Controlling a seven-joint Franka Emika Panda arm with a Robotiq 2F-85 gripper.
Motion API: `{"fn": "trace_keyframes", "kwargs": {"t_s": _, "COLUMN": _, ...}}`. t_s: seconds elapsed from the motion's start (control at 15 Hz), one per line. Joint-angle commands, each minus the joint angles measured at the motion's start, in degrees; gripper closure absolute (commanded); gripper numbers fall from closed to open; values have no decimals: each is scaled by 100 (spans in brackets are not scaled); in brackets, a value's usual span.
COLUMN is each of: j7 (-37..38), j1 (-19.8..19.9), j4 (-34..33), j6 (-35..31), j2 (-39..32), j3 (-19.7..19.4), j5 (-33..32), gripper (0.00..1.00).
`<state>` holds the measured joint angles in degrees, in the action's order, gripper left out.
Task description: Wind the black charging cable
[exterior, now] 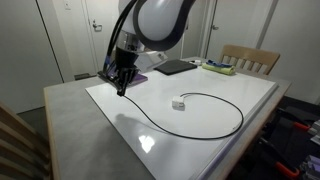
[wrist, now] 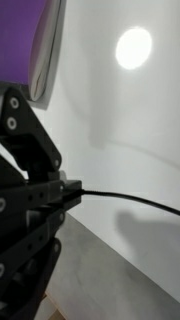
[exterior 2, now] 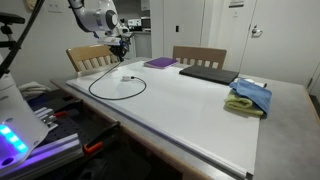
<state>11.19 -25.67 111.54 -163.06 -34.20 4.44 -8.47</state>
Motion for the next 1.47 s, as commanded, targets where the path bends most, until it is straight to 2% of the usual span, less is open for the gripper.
{"fn": "trace_keyframes", "kwargs": {"t_s": 0.0, "j7": 105, "j1": -89, "j4": -21, "j6": 88, "j2": -16, "j3": -90, "j5": -26, "gripper": 98}}
{"fn": "trace_keyframes", "kwargs": {"t_s": 0.13, "j7": 735, "j1": -464, "j4": -109, "j6": 279, "j2": -63, "j3": -569, "j5": -168, "gripper": 98}}
{"fn": "trace_keyframes", "kwargs": {"t_s": 0.2, "j7": 1251, "j1": -775, "j4": -157, "j6": 391, "j2": -88, "j3": -971, "j5": -318, "gripper": 98}}
{"fn": "trace_keyframes", "kwargs": {"t_s": 0.53, "j7": 3044, "j1": -1577, "j4": -295, "j6": 818, "j2": -276, "j3": -2057, "j5": -611, "gripper": 98}}
{"fn": "trace_keyframes", "kwargs": {"t_s": 0.67, "j7": 3642, "j1": -1656, "j4": -319, "j6": 1162, "j2": -268, "j3": -2197, "j5": -594, "gripper": 98}}
{"fn": "trace_keyframes", "kwargs": {"t_s": 0.8, "j7": 4177, "j1": -1572, "j4": -337, "j6": 1476, "j2": -252, "j3": -2173, "j5": -530, "gripper": 98}}
{"fn": "trace_keyframes", "kwargs": {"t_s": 1.4, "j7": 6634, "j1": -877, "j4": -415, "j6": 2347, "j2": -195, "j3": -2114, "j5": -605, "gripper": 98}}
